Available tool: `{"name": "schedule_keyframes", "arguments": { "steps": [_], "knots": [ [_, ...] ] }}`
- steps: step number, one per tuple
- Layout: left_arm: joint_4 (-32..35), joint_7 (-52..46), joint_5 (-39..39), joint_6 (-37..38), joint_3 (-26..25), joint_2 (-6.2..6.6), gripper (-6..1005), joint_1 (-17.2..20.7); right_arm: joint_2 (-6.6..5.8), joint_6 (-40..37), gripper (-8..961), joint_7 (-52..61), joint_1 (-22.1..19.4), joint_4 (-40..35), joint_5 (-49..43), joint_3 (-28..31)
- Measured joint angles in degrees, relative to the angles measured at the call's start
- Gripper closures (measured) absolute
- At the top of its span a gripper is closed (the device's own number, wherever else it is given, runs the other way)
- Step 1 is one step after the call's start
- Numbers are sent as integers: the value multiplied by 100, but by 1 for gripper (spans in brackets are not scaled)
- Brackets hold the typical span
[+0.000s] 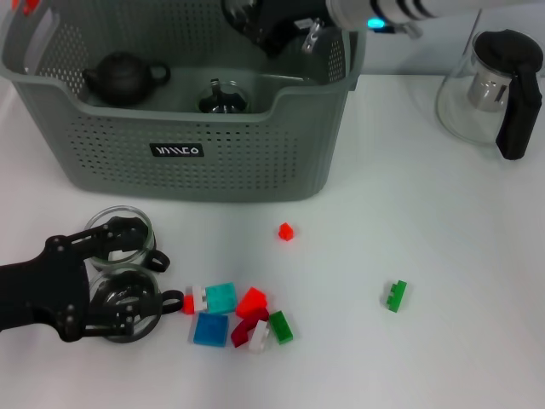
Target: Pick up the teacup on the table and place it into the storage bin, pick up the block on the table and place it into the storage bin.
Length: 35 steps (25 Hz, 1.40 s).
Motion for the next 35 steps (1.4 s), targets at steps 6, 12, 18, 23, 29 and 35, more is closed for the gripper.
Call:
{"name": "schedule_keyframes", "arguments": {
  "steps": [6, 12, 18, 23, 29, 35],
  "knots": [
    [-3, 4, -5, -30, 6, -8, 96, -6, 10, 277, 899, 14, 49, 269, 8, -121],
    [-3, 6, -6, -49, 12, -9, 96, -13, -10, 247, 888, 65, -1, 277, 11, -69],
    [-3, 6, -1, -53, 7, -15, 96, -14, -15, 212, 827, 67, -23, 247, 5, -99],
    [-3, 6, 14, -54, -14, -18, 96, -14, -29, 103, 753, 69, -24, 210, -7, -106],
    [-3, 7, 7, -53, -16, -18, 96, -14, -44, -134, 598, 81, -179, -140, -18, -65],
    [-3, 7, -8, -34, -46, -18, 96, 19, -12, -689, 335, 364, -854, -1528, 183, -31]
  ]
}}
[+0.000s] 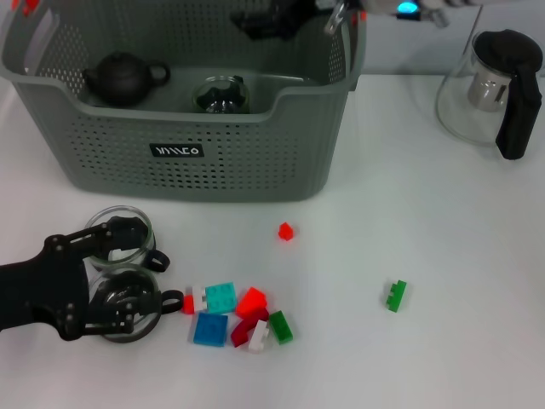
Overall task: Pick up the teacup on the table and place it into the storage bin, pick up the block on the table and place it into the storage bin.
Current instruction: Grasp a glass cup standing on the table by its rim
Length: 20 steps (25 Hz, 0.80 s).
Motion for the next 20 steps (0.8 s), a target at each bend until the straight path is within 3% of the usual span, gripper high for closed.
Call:
{"name": "schedule_keyframes", "arguments": {
  "steps": [6, 7, 8, 16, 20],
  "knots": [
    [0, -8, -10, 30, -113, -13, 96, 19, 3, -951, 253, -71, -1048, -1462, 1140, -14],
    [0, -11, -11, 32, -141, -17, 96, 20, 4, -1326, 239, -146, -1493, -1884, 1589, -52],
    [0, -12, -11, 33, -176, -20, 96, 19, 4, -1326, 225, -146, -1493, -1884, 1589, -52],
    [-9, -32, -38, 80, -320, -33, 96, 28, -14, -3063, 189, -774, -3034, -2262, 2625, 187],
    [-3, -45, -96, 149, -326, -35, 97, 20, -15, -3317, 191, -915, -3416, -2209, 2622, 323]
  ]
}}
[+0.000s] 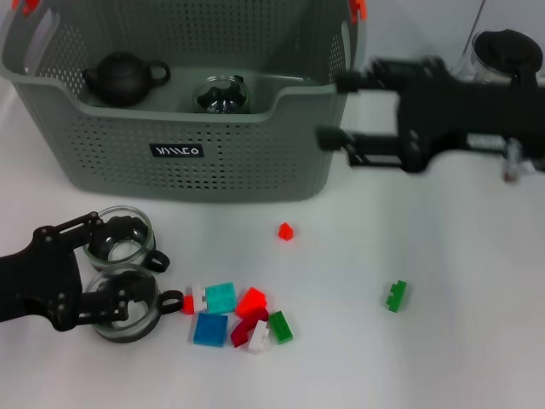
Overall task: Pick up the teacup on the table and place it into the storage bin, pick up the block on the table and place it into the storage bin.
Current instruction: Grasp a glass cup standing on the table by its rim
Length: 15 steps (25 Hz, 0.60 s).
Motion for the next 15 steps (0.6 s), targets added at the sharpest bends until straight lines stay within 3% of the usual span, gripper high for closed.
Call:
{"name": "schedule_keyframes", "arguments": {
  "steps": [6, 15],
  "knots": [
    [109, -216, -5, 104, 6, 9, 97, -82, -25, -755, 202, -161, -285, 145, -533, 234],
    [307, -680, 3, 207, 26, 53, 97, -204, -78, -1350, 204, -45, 81, 702, -1458, 636]
  ]
}}
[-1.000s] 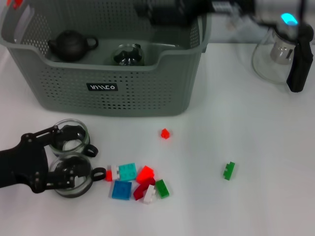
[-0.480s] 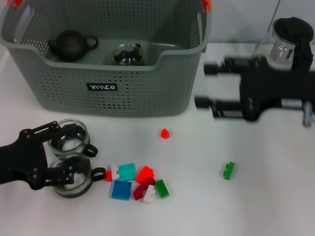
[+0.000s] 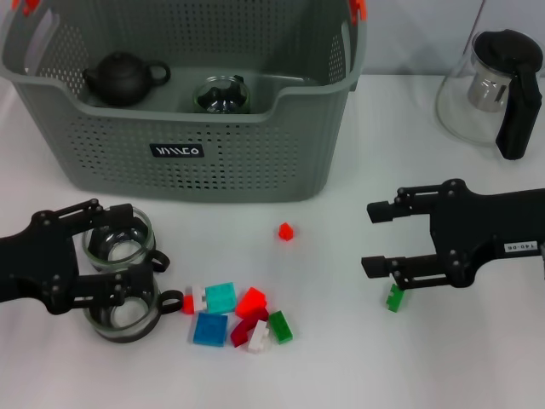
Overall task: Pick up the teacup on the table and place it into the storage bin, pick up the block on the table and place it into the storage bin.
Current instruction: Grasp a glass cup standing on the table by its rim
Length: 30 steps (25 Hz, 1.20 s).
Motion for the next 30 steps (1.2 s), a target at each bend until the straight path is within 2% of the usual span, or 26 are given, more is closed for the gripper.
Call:
{"name": "schedule_keyframes", "arguments": {
  "steps": [9, 14, 23, 30],
  "knots": [
    [76, -10, 80, -119, -30, 15, 97, 17, -53, -248, 207, -33, 639, 744, -500, 106],
    [444, -302, 139, -314, 2, 27, 97, 22, -48, -221, 201, -43, 807, 910, -604, 143],
    [914, -1748, 418, -977, 44, 85, 97, -200, -5, 27, 189, -52, 785, 928, -616, 152],
    [1150, -3012, 1181, -1582, 370, 87, 97, -494, -81, 229, 190, -62, 820, 994, -609, 150]
  ]
}}
